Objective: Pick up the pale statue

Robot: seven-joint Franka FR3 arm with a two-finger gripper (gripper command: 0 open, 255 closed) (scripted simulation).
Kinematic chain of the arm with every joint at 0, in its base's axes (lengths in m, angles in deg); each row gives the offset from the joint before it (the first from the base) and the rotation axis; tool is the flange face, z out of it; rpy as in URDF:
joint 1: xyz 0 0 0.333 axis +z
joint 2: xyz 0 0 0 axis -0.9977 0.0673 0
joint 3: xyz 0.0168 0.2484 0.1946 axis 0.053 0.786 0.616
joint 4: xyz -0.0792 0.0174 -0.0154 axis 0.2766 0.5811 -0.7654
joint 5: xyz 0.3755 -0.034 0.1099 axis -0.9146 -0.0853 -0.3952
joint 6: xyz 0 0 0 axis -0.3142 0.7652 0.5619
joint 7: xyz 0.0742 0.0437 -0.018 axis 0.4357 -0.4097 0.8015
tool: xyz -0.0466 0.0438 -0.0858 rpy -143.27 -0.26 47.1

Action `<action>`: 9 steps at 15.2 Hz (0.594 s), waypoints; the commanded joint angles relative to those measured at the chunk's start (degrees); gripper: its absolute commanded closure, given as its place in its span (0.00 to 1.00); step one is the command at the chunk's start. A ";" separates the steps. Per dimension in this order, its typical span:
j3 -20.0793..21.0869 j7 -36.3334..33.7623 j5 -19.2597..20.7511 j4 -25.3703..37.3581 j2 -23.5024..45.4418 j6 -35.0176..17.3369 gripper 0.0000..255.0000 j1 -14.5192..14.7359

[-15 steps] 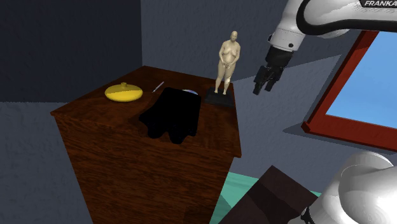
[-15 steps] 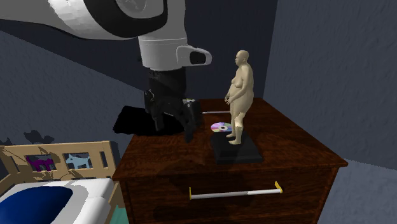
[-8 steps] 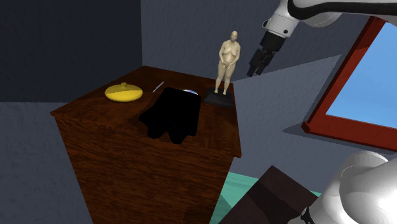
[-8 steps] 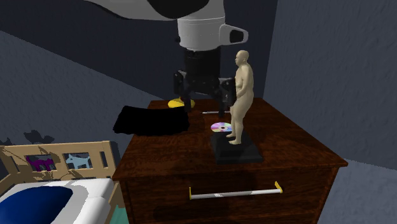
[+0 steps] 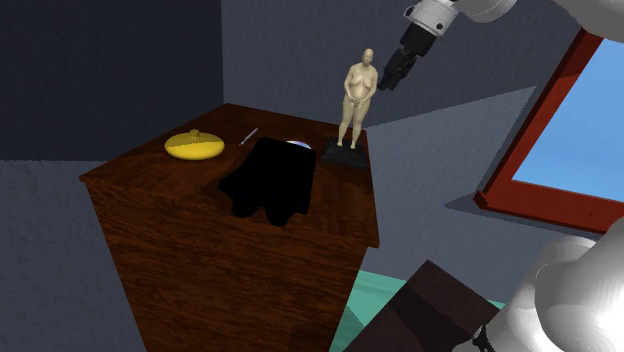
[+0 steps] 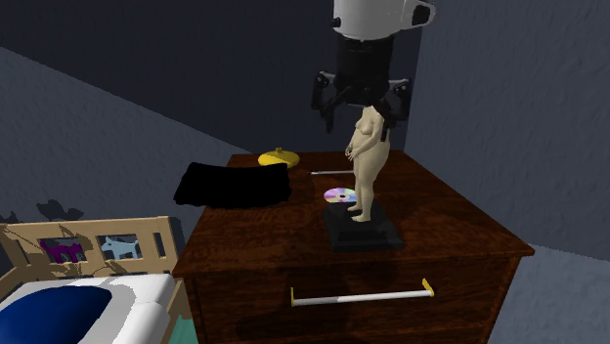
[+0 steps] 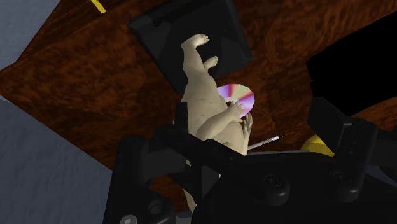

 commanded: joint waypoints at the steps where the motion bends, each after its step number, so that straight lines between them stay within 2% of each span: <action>1: -1.74 3.81 -2.96 5.69 3.89 0.97 0.00 0.32; 3: -3.46 7.47 -6.41 11.85 8.08 2.54 0.00 0.19; 4: -3.59 7.91 -6.88 12.65 8.62 2.77 0.00 0.06; 9: -3.15 8.47 -6.35 6.89 6.96 -1.44 0.00 0.16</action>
